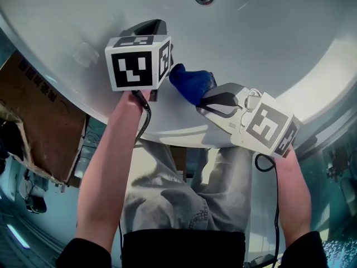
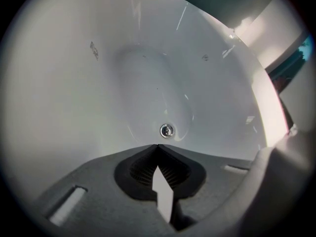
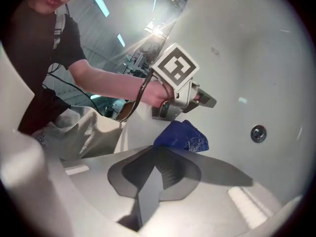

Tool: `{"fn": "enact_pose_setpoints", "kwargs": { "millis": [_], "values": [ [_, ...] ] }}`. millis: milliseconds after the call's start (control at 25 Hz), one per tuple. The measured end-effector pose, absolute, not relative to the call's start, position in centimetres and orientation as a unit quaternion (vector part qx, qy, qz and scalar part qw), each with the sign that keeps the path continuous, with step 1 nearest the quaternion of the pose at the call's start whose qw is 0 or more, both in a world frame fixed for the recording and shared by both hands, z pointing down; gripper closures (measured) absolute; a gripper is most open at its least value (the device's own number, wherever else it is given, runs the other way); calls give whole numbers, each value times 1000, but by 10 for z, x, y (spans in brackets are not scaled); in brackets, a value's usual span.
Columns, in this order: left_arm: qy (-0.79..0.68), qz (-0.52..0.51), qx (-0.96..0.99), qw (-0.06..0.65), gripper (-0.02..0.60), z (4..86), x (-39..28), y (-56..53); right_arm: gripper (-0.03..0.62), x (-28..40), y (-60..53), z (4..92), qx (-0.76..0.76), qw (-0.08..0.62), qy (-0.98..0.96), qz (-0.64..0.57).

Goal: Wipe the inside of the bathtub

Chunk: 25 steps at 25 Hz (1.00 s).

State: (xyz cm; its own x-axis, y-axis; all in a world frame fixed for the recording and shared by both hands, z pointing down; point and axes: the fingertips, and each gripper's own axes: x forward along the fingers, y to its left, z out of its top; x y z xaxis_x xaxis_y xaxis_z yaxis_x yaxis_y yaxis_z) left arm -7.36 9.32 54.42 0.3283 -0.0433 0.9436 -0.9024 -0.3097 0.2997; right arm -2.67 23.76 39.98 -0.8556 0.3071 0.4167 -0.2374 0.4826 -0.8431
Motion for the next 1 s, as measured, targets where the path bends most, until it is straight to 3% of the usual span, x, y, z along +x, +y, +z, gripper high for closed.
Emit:
{"fn": "enact_pose_setpoints", "kwargs": {
  "millis": [520,1000],
  "values": [
    [-364,447,665,475,577,542,-68,88,569,27,152,451,111,337,-841,408],
    [-357,443,667,482,577,553,-62,88,569,55,127,555,105,442,-825,337]
  ]
}}
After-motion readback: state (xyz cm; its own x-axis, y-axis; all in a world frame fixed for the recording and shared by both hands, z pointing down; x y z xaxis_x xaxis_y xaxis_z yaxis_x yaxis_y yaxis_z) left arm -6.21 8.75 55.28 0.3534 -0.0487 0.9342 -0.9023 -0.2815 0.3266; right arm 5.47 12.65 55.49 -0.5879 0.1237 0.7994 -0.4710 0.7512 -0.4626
